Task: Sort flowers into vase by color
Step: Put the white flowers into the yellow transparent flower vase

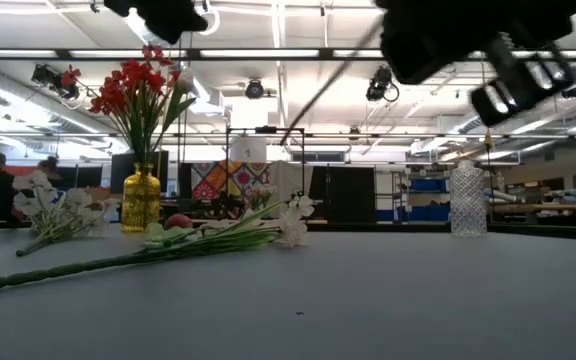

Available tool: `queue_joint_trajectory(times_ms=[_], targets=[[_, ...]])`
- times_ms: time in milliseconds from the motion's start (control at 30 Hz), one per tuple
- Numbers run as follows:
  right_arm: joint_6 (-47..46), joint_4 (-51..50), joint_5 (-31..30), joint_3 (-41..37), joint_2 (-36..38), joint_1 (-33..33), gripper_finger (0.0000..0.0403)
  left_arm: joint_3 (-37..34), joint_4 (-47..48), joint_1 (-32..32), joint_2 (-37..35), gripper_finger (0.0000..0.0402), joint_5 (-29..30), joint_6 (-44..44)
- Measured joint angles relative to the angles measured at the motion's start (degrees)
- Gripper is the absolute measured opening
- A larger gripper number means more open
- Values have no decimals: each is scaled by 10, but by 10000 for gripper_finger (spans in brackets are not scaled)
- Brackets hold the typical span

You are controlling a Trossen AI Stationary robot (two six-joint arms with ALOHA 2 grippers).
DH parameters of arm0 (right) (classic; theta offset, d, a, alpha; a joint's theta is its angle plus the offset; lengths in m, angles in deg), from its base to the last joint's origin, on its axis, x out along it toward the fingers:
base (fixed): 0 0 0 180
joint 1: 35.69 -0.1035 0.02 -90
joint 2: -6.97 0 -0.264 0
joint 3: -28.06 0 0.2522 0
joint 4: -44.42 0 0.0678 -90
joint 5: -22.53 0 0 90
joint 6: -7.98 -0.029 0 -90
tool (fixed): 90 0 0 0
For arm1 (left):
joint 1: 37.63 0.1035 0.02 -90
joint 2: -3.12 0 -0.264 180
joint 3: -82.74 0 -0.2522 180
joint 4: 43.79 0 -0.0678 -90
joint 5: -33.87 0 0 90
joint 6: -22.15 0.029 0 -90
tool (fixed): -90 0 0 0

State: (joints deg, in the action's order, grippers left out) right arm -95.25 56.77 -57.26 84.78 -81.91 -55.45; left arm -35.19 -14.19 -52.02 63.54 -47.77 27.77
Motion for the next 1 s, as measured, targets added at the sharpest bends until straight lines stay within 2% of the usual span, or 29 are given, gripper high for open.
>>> queue_joint_trajectory(times_ms=[100, 233, 533, 733, 900, 1000], targets=[[-26, 53, -23, 0, 0, 23, 33, 0, -42, -2, 17, 158, 0, 46], [-31, 81, -24, 0, 0, 49, 33, 0, -97, -3, 49, 158, 0, 102], [-55, 39, -43, 44, 0, 82, 33, 0, -168, -2, 105, 158, 23, 154], [-63, -7, -25, 50, 0, 98, 33, 0, -198, 1, 120, 158, 44, 219], [-105, -69, 15, 50, 0, 109, 35, 0, -208, 19, 120, 158, 50, 240], [-112, -65, 36, 49, 0, 118, 36, 0, -208, 27, 120, 158, 51, 241]])
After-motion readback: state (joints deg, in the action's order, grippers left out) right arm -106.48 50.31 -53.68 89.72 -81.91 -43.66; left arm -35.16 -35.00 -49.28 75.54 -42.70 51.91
